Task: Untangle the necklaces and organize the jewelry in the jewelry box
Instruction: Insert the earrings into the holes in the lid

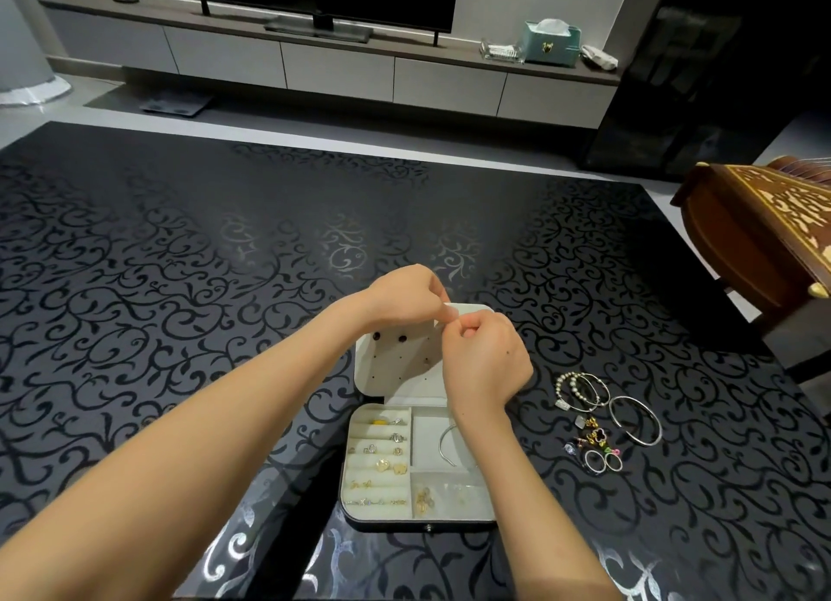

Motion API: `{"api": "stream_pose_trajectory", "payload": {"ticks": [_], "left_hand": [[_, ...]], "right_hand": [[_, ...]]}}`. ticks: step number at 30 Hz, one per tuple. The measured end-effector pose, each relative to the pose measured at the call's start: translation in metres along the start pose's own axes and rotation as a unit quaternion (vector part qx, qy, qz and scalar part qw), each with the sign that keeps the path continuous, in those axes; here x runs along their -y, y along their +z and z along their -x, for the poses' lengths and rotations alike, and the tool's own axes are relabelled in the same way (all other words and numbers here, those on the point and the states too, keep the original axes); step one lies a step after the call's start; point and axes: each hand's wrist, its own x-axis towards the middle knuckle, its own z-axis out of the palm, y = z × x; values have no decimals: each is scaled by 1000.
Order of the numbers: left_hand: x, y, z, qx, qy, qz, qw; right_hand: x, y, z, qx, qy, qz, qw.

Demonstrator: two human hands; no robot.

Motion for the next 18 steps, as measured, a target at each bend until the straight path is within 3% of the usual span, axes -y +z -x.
{"api": "stream_pose_trajectory", "payload": {"ticks": [4,10,18], "left_hand": [[0,4,-3,-17,-8,-4,1000],[-3,5,-3,-8,-19,0,1000],[-4,6,0,1,-4,-65,998]], "right_hand": [[5,-10,-11,66,-7,70,995],[8,-19,-16,104,-26,108,988],[-46,-68,-7,81,20,-15,996]]}}
